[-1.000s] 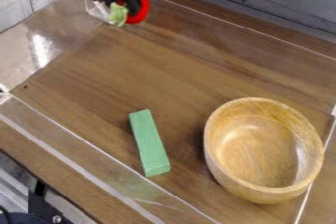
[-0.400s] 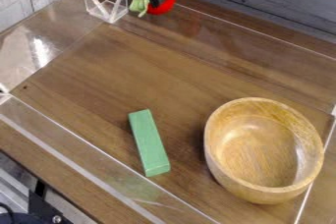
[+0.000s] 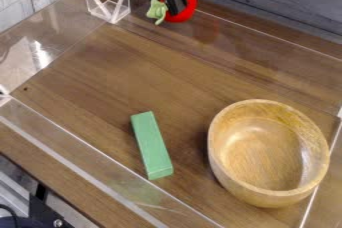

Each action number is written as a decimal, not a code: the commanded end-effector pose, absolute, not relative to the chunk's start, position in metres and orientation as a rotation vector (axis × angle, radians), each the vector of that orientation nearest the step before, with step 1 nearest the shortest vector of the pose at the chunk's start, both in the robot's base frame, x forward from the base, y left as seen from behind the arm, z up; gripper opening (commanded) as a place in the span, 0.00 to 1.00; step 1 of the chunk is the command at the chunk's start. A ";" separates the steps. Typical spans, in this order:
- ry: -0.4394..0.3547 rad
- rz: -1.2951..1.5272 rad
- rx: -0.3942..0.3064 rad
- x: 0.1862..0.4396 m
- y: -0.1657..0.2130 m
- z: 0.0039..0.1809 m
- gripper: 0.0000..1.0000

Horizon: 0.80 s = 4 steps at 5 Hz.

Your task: Move the red object to the right side of the table

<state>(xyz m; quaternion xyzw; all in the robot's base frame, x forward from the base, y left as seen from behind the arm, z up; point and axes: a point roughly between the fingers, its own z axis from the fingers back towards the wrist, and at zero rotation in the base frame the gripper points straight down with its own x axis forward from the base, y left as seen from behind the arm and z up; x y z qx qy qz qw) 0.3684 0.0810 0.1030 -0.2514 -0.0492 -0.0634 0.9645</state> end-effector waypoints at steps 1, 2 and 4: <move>-0.196 -0.162 -0.461 0.367 0.072 0.154 0.00; -0.195 -0.171 -0.468 0.367 0.061 0.168 0.00; -0.197 -0.135 -0.473 0.368 0.048 0.185 0.00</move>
